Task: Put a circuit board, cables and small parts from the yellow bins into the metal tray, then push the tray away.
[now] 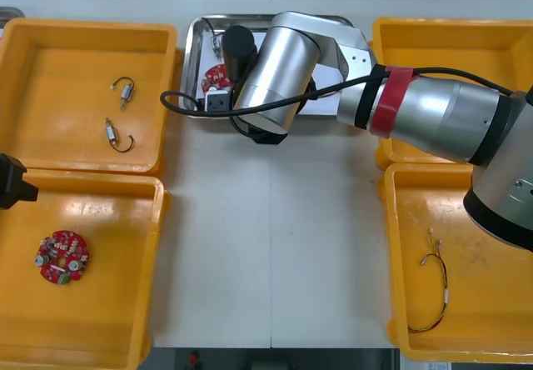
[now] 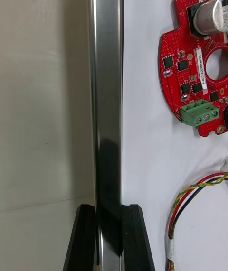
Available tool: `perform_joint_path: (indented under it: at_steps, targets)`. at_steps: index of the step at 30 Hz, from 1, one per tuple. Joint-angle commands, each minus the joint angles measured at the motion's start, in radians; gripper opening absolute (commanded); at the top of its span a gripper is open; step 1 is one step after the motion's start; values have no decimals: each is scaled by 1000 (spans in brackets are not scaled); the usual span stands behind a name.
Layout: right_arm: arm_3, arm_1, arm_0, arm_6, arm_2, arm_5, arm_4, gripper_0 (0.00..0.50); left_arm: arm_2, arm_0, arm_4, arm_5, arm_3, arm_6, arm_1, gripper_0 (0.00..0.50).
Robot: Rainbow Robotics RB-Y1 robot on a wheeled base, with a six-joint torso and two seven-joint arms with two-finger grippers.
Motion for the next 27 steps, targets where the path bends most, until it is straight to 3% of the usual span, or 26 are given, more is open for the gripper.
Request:
perform_joint_path:
  at_steps: [1, 12, 27]
  targets:
    - [32, 23, -65, 44, -26, -48, -8, 0, 27, 17, -10, 6, -27, -84, 44, 500]
    - [175, 60, -90, 93, -26, -145, -7, 0, 27, 17, -10, 6, -27, -84, 44, 500]
    - [245, 66, -104, 122, -28, -234, 29, 0, 27, 17, -10, 6, -27, -84, 44, 500]
